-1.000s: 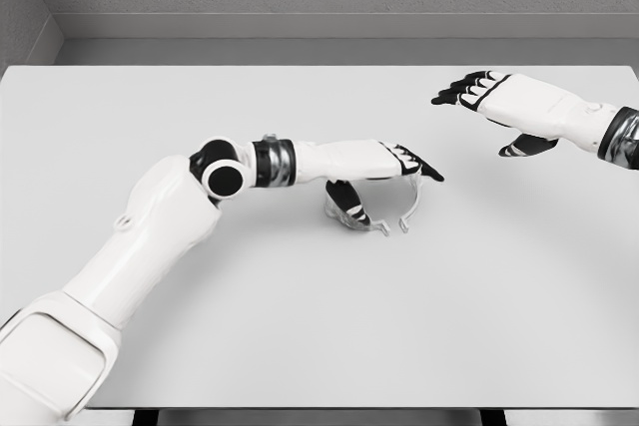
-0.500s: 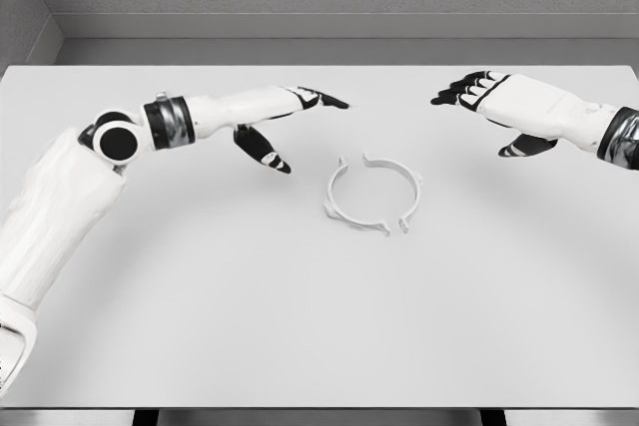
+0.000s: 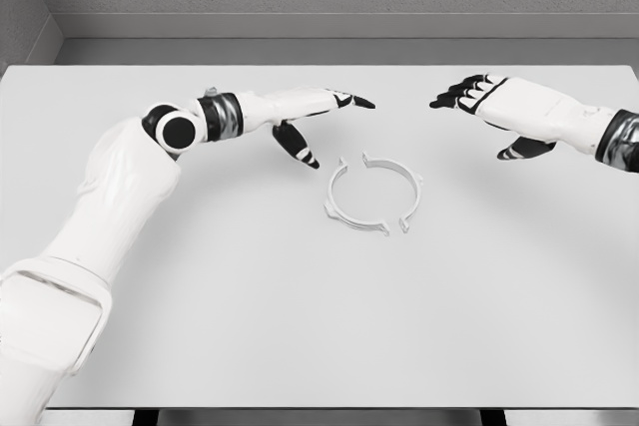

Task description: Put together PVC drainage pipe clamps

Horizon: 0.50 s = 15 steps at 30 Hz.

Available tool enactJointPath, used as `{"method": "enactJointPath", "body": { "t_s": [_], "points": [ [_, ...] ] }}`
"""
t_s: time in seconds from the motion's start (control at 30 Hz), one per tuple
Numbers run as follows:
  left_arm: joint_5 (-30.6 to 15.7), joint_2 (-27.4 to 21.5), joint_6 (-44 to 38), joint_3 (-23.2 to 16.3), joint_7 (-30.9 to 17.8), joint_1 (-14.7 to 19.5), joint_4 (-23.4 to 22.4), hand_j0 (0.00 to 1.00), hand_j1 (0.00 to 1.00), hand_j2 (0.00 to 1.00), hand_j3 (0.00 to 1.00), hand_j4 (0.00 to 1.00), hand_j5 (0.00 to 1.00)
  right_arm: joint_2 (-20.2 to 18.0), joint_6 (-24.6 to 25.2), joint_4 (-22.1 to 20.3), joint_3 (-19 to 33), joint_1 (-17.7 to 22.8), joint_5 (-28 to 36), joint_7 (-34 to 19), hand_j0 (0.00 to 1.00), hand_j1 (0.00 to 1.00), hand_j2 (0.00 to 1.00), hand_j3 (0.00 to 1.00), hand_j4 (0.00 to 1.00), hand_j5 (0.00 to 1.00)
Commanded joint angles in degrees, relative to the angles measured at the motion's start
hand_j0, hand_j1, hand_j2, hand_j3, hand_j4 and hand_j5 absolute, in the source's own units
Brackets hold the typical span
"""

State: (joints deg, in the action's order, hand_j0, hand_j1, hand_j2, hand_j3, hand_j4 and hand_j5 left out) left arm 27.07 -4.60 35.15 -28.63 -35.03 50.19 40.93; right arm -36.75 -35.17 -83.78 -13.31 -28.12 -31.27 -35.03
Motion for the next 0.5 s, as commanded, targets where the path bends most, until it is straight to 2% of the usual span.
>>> {"method": "enactJointPath", "body": {
  "t_s": [0.0, 0.27, 0.47],
  "points": [
    [1.14, 1.17, -0.15, -0.29, 0.03, 0.00, -1.20, 1.00, 1.00, 1.00, 1.00, 1.00, 1.00, -0.08, 0.17, -0.07, -0.05, -0.09, 0.33, 0.03, 1.00, 1.00, 1.00, 1.00, 1.00, 1.00],
    [1.23, 0.47, -0.15, -2.48, 0.03, -0.18, -0.76, 1.00, 1.00, 1.00, 1.00, 1.00, 1.00, 0.01, 0.17, -0.16, -0.05, -0.26, 0.33, 0.03, 1.00, 1.00, 1.00, 1.00, 1.00, 1.00],
    [1.93, 0.65, -0.15, -2.66, 0.03, -0.18, -0.85, 1.00, 1.00, 1.00, 1.00, 1.00, 1.00, 0.27, 0.17, -0.25, -0.31, -0.09, 0.33, 0.03, 1.00, 1.00, 1.00, 1.00, 1.00, 1.00]
  ]
}}
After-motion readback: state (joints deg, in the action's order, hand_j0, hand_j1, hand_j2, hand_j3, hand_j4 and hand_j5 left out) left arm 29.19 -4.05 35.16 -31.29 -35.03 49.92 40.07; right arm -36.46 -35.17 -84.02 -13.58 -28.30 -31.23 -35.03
